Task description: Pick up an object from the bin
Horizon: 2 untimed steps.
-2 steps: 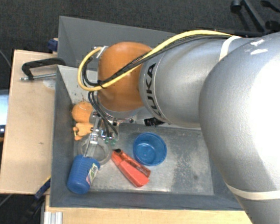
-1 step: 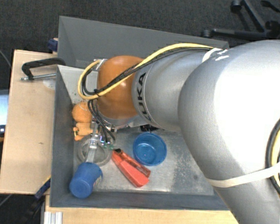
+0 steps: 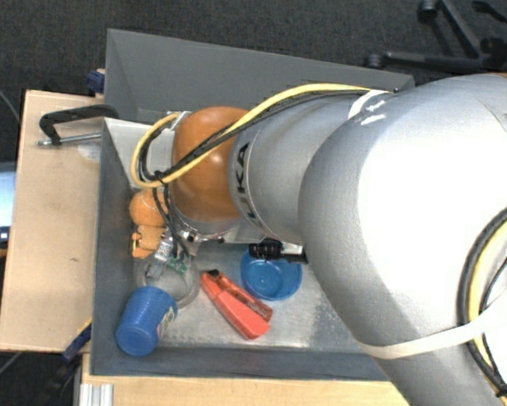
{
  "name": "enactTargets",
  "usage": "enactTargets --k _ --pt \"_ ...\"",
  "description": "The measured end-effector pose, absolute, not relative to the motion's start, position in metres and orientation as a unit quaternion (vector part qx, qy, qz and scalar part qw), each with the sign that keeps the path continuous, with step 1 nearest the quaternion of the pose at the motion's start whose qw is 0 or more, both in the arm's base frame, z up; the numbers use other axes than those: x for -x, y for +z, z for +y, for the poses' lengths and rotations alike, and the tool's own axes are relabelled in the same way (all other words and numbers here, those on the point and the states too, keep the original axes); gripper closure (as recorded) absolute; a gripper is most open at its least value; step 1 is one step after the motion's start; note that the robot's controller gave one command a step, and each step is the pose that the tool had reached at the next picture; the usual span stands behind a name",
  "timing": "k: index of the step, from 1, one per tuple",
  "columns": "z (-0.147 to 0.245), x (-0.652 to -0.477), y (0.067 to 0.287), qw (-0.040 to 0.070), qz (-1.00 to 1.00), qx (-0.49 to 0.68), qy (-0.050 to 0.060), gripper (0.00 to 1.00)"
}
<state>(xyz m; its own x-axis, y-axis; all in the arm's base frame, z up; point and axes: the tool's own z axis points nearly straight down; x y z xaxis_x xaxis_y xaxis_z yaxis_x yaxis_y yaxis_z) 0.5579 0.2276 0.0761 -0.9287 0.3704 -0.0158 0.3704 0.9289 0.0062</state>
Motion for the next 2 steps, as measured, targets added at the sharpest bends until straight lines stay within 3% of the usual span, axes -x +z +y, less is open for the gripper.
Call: enactTargets --k 2 --pt "0.2267 -0.5577 0.0809 0.007 0.982 -0.189 0.001 1.0"
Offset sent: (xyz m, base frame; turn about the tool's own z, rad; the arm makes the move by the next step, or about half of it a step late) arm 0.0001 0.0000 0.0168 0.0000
